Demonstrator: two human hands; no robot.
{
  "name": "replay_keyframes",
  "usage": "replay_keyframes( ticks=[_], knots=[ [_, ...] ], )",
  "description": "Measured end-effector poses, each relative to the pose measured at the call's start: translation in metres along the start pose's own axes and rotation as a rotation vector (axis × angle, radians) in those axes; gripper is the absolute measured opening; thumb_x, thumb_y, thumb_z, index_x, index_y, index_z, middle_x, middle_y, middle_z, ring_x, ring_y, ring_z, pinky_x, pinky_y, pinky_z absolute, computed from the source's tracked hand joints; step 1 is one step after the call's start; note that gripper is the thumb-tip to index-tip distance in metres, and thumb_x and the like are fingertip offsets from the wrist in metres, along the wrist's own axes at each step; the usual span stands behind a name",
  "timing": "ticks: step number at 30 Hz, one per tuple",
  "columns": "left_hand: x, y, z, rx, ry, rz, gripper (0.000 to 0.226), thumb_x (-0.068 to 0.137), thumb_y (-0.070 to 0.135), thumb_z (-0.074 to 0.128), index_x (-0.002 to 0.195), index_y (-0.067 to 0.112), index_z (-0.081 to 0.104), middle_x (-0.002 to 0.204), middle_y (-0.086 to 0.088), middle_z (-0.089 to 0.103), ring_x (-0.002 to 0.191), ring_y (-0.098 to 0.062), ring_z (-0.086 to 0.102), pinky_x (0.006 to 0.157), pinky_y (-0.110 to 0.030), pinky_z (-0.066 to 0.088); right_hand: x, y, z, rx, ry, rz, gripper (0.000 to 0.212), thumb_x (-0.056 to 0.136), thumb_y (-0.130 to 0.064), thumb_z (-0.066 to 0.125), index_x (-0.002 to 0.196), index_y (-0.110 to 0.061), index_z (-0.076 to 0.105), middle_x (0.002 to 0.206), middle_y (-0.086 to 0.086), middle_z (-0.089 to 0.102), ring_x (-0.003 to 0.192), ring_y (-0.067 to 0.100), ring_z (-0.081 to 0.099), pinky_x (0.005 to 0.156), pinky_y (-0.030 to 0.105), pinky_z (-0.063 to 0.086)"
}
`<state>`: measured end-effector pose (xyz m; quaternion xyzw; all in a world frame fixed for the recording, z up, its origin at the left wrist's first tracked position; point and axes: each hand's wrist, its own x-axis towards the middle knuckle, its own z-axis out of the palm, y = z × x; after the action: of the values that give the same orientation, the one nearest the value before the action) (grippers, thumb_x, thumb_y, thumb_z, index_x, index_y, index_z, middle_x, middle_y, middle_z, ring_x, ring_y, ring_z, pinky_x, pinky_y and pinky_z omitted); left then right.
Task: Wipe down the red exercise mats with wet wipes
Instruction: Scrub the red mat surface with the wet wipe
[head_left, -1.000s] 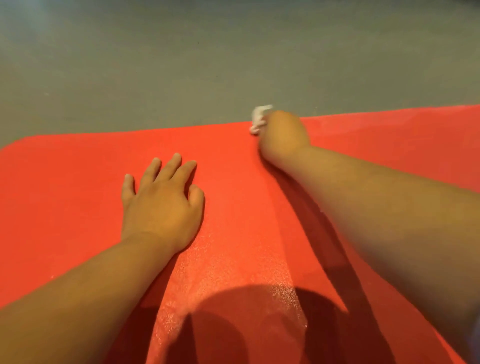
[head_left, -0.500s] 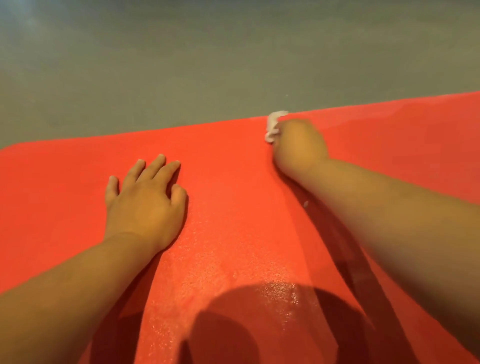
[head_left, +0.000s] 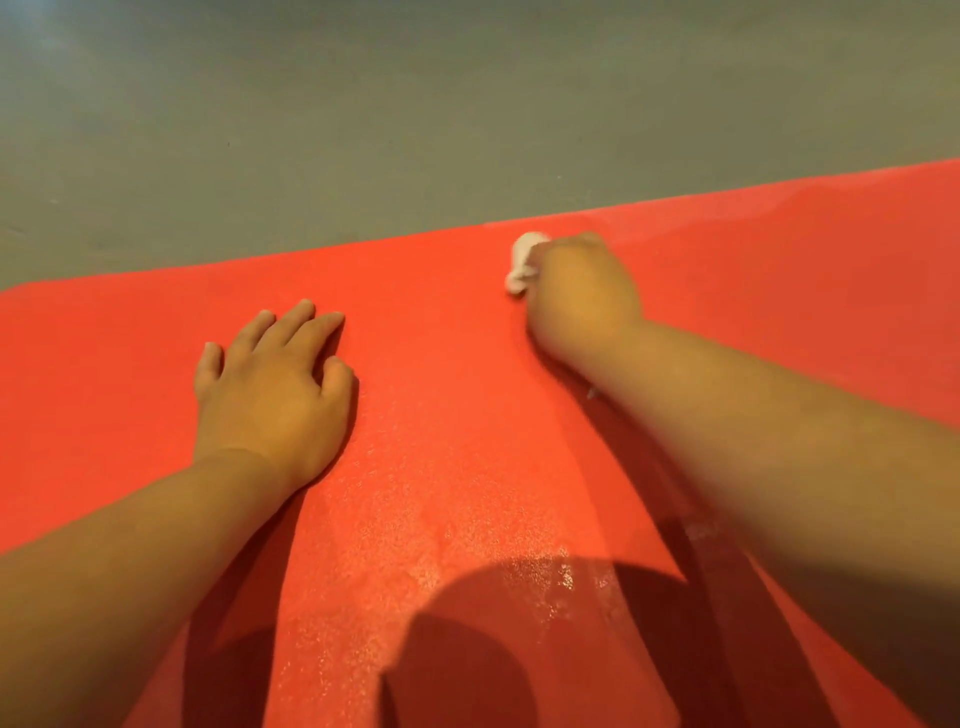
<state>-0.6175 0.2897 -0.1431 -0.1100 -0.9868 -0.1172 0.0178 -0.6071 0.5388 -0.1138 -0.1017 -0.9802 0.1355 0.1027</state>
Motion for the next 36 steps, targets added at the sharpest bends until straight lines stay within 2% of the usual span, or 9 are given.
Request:
replay_keyframes(
  ticks=[4, 8, 12, 17, 18, 22, 26, 32, 36],
  knots=[
    [-0.004, 0.002, -0.005, -0.032, 0.019, 0.027, 0.059, 0.083, 0.04, 0.026, 0.137, 0.031, 0.049, 0.151, 0.006, 0.038, 0.141, -0.022, 0.028, 0.115, -0.053, 0.014, -0.053, -0.052, 0.016, 0.052, -0.034, -0.281, 0.018, 0.085, -0.019, 0.05, 0.097, -0.015, 0.062, 0.097, 0.008, 0.064, 0.095, 0.029, 0.051, 0.077, 0.036, 0.04],
    [-0.022, 0.01, -0.012, -0.021, -0.053, 0.047, 0.05, 0.093, 0.022, 0.038, 0.144, 0.021, 0.043, 0.154, -0.002, 0.032, 0.143, -0.024, 0.025, 0.117, -0.05, 0.015, -0.085, -0.036, -0.004, 0.124, -0.097, -0.174, 0.027, 0.09, -0.031, 0.051, 0.111, -0.018, 0.063, 0.107, 0.007, 0.052, 0.103, 0.029, 0.047, 0.088, 0.036, 0.041],
    [-0.072, 0.018, -0.025, 0.069, -0.223, 0.046, 0.055, 0.096, 0.028, 0.04, 0.149, 0.021, 0.03, 0.158, -0.005, 0.021, 0.145, -0.026, 0.02, 0.117, -0.047, 0.018, -0.143, -0.007, -0.043, 0.198, -0.127, -0.105, 0.017, 0.088, -0.024, 0.055, 0.097, -0.013, 0.064, 0.108, 0.008, 0.057, 0.102, 0.03, 0.052, 0.086, 0.033, 0.038],
    [-0.142, 0.045, -0.048, 0.188, -0.422, 0.098, 0.066, 0.094, 0.05, 0.041, 0.152, 0.024, 0.021, 0.158, -0.012, 0.017, 0.143, -0.033, 0.022, 0.116, -0.037, 0.018, -0.24, 0.019, -0.086, 0.258, -0.128, 0.105, 0.016, 0.084, -0.016, 0.058, 0.07, -0.02, 0.052, 0.082, 0.012, 0.066, 0.08, 0.033, 0.058, 0.06, 0.032, 0.024],
    [-0.159, 0.053, -0.052, 0.211, -0.464, 0.124, 0.069, 0.093, 0.053, 0.042, 0.152, 0.025, 0.021, 0.156, -0.017, 0.018, 0.141, -0.035, 0.024, 0.116, -0.037, 0.02, -0.26, 0.024, -0.092, 0.259, -0.135, 0.153, 0.006, 0.083, -0.013, 0.058, 0.079, -0.018, 0.058, 0.085, 0.011, 0.067, 0.081, 0.033, 0.06, 0.062, 0.034, 0.03],
    [-0.226, 0.08, -0.07, 0.297, -0.718, 0.223, 0.086, 0.085, 0.065, 0.049, 0.153, 0.031, 0.009, 0.156, -0.027, 0.003, 0.142, -0.044, 0.014, 0.118, -0.041, 0.017, -0.325, 0.03, -0.117, 0.289, -0.132, 0.298, 0.05, 0.079, 0.0, 0.054, 0.125, -0.021, 0.055, 0.108, 0.009, 0.066, 0.097, 0.031, 0.061, 0.076, 0.033, 0.045],
    [-0.271, 0.101, -0.089, 0.4, -0.999, 0.295, 0.114, 0.075, 0.064, 0.066, 0.15, 0.033, -0.014, 0.153, -0.024, -0.023, 0.139, -0.055, -0.001, 0.115, -0.052, 0.018, -0.371, 0.016, -0.121, 0.23, -0.232, 0.198, 0.041, 0.073, -0.002, 0.055, 0.11, -0.013, 0.069, 0.111, 0.009, 0.064, 0.105, 0.028, 0.057, 0.094, 0.03, 0.042],
    [-0.301, 0.129, -0.089, 0.49, -1.012, 0.259, 0.121, 0.081, 0.047, 0.07, 0.143, 0.025, -0.032, 0.145, -0.032, -0.033, 0.134, -0.063, -0.005, 0.111, -0.056, 0.025, -0.407, -0.008, -0.099, 0.259, -0.203, 0.2, 0.012, 0.081, -0.017, 0.061, 0.09, -0.014, 0.068, 0.094, 0.005, 0.067, 0.094, 0.025, 0.056, 0.077, 0.027, 0.037],
    [-0.296, 0.124, -0.08, 0.488, -1.002, 0.275, 0.124, 0.079, 0.048, 0.072, 0.141, 0.029, -0.035, 0.145, -0.033, -0.033, 0.132, -0.065, 0.0, 0.109, -0.057, 0.028, -0.42, 0.014, -0.103, 0.207, -0.191, 0.166, 0.022, 0.084, -0.014, 0.056, 0.105, -0.016, 0.061, 0.1, 0.006, 0.061, 0.095, 0.028, 0.05, 0.078, 0.032, 0.037]
  ],
)
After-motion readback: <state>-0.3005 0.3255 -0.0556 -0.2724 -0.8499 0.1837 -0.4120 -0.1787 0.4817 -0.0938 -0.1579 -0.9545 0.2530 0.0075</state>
